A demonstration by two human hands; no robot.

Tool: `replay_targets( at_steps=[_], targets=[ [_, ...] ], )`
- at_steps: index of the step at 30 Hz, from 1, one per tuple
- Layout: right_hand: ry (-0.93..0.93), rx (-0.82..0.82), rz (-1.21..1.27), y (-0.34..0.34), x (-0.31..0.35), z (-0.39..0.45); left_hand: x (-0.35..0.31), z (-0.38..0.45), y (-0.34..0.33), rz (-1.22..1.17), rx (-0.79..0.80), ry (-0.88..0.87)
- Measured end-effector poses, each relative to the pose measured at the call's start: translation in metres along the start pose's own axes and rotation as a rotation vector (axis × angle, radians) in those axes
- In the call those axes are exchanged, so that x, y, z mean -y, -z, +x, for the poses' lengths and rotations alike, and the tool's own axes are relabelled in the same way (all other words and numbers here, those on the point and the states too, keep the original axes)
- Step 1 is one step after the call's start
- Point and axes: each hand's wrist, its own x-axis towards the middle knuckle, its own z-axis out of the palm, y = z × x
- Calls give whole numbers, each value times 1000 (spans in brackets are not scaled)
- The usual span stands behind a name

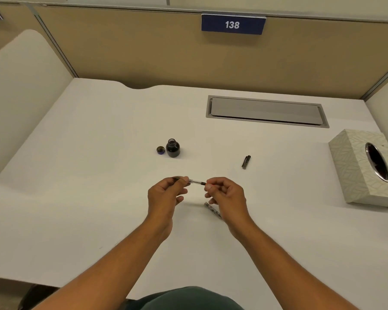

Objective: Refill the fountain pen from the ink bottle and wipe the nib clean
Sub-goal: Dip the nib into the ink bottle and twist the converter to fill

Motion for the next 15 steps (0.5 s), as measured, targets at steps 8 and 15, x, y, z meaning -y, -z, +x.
replay_targets(
  at_steps=[8, 15],
  targets=[
    [237, 180, -338, -5, 64, 66, -23, 30, 10, 417, 121, -272],
    [544, 314, -732, -50, 134, 161, -91, 131, -9, 680, 66, -461]
  ],
)
